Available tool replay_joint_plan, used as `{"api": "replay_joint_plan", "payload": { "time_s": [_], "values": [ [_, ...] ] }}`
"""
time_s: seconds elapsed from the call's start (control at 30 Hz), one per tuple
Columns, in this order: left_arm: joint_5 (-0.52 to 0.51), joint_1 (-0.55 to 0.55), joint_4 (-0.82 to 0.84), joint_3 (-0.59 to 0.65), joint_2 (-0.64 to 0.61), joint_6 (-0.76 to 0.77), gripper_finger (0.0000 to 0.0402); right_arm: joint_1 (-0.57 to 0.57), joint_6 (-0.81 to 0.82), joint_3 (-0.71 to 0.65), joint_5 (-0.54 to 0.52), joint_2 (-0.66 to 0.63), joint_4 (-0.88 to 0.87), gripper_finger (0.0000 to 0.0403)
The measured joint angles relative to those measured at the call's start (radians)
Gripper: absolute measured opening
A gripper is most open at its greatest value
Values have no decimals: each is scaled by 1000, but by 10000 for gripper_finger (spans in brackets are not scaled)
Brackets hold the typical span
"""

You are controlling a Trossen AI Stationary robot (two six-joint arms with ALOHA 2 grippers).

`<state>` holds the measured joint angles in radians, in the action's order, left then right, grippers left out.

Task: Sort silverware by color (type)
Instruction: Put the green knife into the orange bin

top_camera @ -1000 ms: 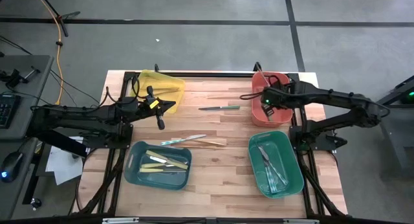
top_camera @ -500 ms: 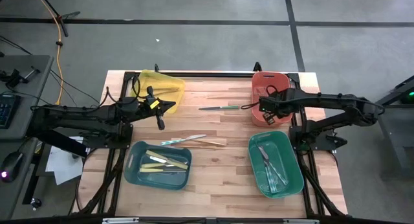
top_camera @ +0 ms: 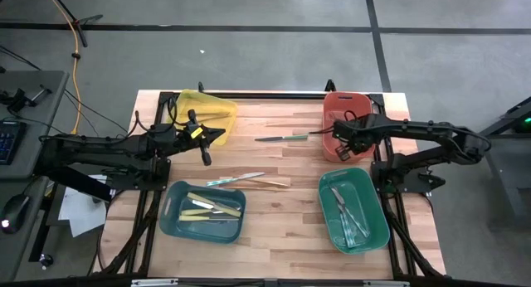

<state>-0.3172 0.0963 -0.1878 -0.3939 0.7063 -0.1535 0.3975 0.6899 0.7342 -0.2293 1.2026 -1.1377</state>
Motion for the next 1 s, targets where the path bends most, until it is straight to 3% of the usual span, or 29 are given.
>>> {"api": "replay_joint_plan", "payload": {
  "time_s": [1.0],
  "values": [
    [0,0,-4,0,0,-25,0,28,-18,-6,81,0,56,12]
  ]
}}
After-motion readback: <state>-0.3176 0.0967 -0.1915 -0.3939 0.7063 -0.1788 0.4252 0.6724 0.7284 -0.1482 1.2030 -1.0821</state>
